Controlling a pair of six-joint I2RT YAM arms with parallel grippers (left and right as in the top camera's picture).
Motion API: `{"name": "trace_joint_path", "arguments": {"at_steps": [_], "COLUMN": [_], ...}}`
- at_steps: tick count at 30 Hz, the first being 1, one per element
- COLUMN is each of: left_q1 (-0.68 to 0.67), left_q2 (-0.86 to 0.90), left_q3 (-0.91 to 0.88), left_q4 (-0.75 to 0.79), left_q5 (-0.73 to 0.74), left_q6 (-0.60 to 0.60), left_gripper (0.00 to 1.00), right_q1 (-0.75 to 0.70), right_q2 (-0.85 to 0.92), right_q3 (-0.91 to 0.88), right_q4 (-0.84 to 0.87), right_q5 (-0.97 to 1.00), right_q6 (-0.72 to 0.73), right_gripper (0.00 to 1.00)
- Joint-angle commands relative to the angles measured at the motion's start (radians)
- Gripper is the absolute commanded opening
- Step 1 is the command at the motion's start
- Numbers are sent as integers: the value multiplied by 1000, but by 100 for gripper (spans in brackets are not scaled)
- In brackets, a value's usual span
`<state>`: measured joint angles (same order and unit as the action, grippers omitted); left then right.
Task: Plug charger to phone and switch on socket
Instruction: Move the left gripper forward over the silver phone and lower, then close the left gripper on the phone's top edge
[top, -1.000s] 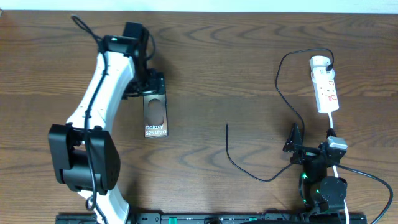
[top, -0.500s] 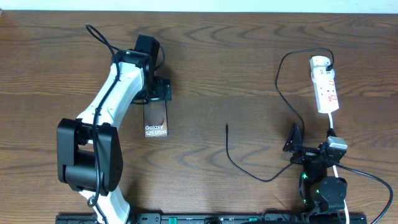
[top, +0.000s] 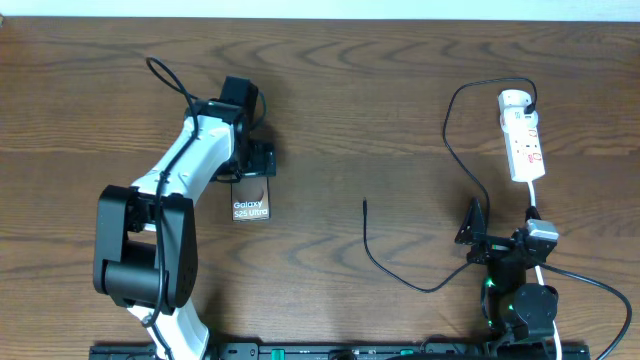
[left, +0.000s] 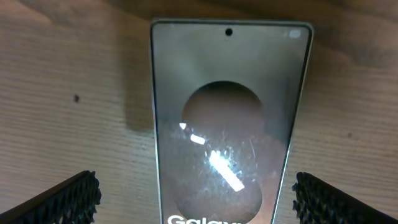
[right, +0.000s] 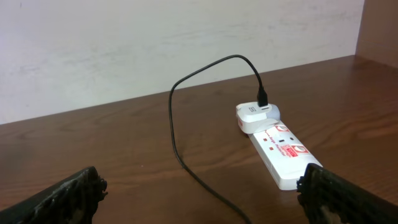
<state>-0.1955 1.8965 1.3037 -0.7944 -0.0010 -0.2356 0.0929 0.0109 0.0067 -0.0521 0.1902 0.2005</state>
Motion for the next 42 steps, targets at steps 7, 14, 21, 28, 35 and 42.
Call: {"name": "trace_joint_path", "arguments": {"at_steps": [7, 14, 21, 28, 35, 42], "left_q1": [1, 1, 0, -1, -10, -38], "left_q2": [3, 3, 4, 4, 4, 4], "left_q3": [-48, -65, -115, -116, -122, -129], "left_q4": [45, 61, 108, 108, 116, 154], "left_q5": [46, 69, 69, 69, 69, 68], "left_q6": [14, 17, 17, 17, 17, 40], "left_gripper": [98, 98, 98, 98, 98, 98], "right_q1": [-7, -7, -7, -7, -7, -7], "right_q2": [-4, -4, -4, -4, -4, -4], "right_q3": [-1, -1, -1, -1, -1, -1], "right_q4": [-4, -4, -4, -4, -4, -4], "right_q5": [-2, -2, -2, -2, -2, -2], "right_q6": [-7, -7, -7, -7, -7, -7], "right_gripper": [99, 99, 99, 99, 99, 99]}}
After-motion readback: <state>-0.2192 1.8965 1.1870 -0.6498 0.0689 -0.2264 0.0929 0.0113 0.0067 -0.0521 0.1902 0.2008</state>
